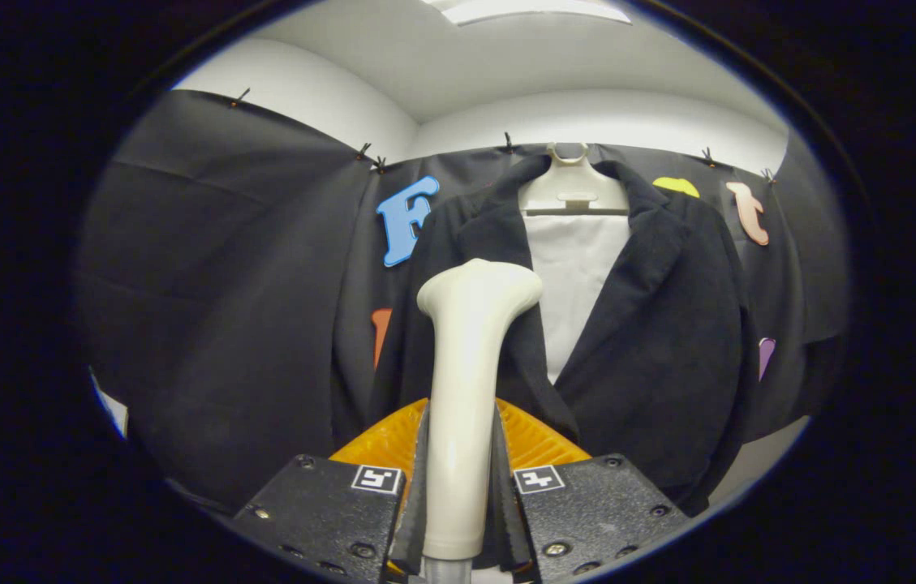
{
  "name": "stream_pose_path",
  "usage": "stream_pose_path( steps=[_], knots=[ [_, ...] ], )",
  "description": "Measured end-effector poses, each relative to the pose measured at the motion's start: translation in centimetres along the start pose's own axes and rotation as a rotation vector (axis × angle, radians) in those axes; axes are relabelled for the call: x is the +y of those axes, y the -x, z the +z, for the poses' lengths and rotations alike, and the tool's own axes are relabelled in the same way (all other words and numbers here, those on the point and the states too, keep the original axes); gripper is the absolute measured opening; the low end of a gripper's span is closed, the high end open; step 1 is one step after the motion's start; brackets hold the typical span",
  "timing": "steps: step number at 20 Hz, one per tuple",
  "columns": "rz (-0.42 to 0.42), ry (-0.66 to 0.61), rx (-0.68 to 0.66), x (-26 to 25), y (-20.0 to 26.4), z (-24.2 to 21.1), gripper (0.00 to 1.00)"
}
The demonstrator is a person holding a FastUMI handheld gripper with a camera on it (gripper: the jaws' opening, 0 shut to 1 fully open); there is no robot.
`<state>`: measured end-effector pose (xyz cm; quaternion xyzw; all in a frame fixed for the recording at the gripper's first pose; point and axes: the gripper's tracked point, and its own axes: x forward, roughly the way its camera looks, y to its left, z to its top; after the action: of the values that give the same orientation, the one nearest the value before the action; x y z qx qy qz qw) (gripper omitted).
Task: Iron the clothes twice with a garment steamer, once on the left side and once on the right side.
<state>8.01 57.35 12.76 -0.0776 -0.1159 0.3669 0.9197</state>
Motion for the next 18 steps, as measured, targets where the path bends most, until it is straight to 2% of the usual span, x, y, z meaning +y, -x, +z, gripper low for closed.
stream_pose_path(
  steps=[18],
  knots=[
    [-0.001,-0.052,0.181,-1.4,5.4,-8.1,0.37]
  ],
)
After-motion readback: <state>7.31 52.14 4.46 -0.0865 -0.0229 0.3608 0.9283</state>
